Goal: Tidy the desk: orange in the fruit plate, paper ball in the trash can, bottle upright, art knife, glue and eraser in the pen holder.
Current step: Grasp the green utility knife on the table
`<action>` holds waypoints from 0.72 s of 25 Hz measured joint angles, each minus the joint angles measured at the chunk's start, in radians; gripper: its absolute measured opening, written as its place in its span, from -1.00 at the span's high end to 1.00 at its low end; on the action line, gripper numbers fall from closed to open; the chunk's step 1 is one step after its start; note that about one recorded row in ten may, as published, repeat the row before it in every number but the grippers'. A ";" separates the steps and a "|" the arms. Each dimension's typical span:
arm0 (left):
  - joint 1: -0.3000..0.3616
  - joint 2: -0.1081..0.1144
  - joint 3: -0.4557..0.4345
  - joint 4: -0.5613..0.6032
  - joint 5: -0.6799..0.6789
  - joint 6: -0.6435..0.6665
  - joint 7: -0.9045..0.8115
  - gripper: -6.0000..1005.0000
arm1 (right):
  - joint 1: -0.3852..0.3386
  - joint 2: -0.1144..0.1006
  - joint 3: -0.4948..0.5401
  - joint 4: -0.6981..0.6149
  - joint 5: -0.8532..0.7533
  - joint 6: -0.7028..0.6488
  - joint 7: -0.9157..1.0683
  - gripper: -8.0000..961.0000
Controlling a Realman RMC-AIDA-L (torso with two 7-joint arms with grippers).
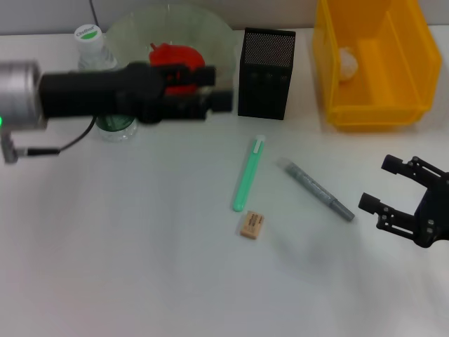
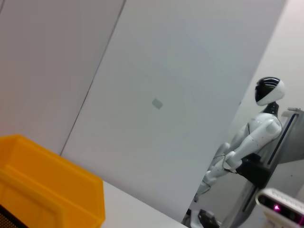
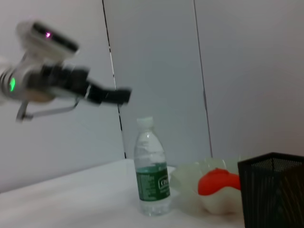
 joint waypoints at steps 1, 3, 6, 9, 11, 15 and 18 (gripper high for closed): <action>-0.032 0.001 0.042 0.079 0.019 -0.049 -0.176 -0.58 | 0.000 -0.004 0.001 0.000 0.000 0.002 0.000 -0.68; -0.046 0.002 0.077 0.145 0.036 -0.077 -0.290 -0.58 | 0.001 -0.015 0.001 0.000 -0.001 0.005 0.000 -0.68; -0.046 0.002 0.077 0.145 0.036 -0.077 -0.290 -0.58 | 0.004 -0.029 -0.003 0.001 -0.002 0.006 0.000 -0.68; -0.118 0.002 0.170 0.359 0.169 -0.135 -0.688 -0.58 | 0.004 -0.036 -0.004 0.000 -0.004 0.007 -0.001 -0.68; -0.150 0.001 0.196 0.388 0.215 -0.138 -0.785 -0.58 | 0.002 -0.040 -0.003 -0.003 -0.010 0.008 -0.003 -0.68; -0.207 0.000 0.239 0.410 0.300 -0.139 -0.919 -0.58 | 0.001 -0.046 0.000 -0.004 -0.025 0.007 -0.007 -0.68; -0.251 -0.001 0.254 0.412 0.369 -0.140 -0.991 -0.58 | 0.000 -0.048 0.000 -0.007 -0.026 0.002 -0.018 -0.68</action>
